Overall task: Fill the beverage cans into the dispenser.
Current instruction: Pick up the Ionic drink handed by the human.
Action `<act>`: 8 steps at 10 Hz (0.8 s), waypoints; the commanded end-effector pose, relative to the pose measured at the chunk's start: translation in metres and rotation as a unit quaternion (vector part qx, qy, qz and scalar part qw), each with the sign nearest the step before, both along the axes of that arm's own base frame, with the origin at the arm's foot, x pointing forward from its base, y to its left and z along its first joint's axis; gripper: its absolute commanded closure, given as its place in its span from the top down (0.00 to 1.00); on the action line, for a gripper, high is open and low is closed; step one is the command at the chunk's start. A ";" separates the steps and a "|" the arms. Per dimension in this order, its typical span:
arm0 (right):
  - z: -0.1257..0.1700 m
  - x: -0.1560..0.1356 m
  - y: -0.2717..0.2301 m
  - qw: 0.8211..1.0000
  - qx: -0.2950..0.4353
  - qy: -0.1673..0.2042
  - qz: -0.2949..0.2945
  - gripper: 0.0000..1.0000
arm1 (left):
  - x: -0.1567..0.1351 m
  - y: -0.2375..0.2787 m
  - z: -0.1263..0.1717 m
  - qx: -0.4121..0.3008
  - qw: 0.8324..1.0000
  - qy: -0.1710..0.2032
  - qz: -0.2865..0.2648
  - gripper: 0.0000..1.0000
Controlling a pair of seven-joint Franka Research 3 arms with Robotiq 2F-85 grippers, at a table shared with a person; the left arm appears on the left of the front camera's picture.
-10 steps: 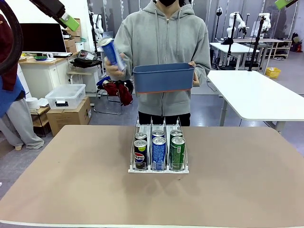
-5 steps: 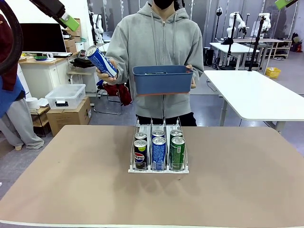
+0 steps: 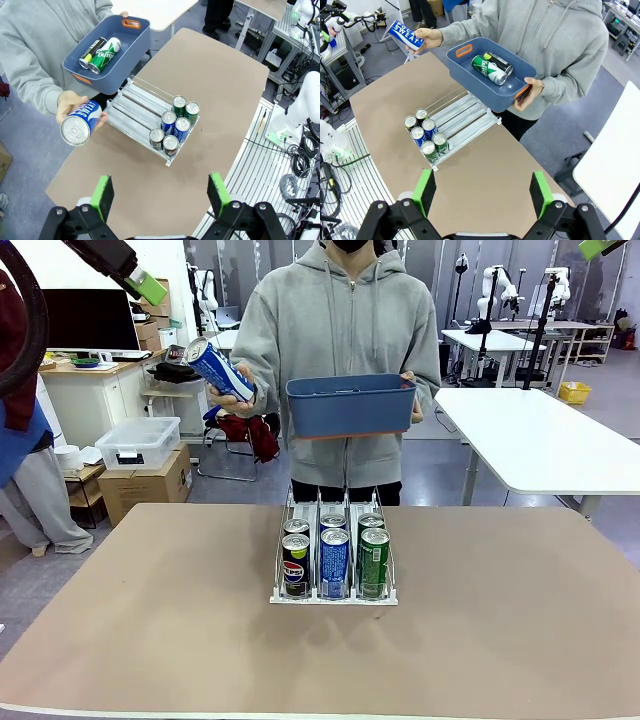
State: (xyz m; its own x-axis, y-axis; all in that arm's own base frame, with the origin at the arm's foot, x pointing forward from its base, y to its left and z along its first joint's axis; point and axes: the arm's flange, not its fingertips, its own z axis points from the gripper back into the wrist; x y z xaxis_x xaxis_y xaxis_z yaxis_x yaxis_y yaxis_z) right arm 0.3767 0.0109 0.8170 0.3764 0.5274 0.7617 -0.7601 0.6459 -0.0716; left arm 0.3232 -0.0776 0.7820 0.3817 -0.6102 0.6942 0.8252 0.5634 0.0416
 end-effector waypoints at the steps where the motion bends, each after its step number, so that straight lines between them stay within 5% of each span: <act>1: -0.001 -0.001 0.000 1.000 0.000 0.001 0.001 1.00 | 0.001 0.000 -0.001 0.001 1.000 0.002 -0.001 1.00; 7: -0.001 -0.001 0.000 1.000 0.000 0.001 0.001 1.00 | 0.000 0.000 0.000 0.000 1.000 0.000 0.000 1.00; 8: -0.001 -0.001 0.000 1.000 0.000 0.001 0.001 1.00 | 0.014 -0.002 -0.007 0.057 0.996 -0.051 0.040 1.00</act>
State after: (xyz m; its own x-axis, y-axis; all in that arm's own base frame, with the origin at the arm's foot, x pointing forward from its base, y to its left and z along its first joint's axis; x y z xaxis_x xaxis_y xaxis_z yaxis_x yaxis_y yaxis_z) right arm 0.3767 0.0109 0.8170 0.3764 0.5274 0.7617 -0.7601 0.6459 -0.0716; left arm 0.3271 -0.0771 0.7825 0.3718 -0.6249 0.6865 0.8109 0.5786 0.0874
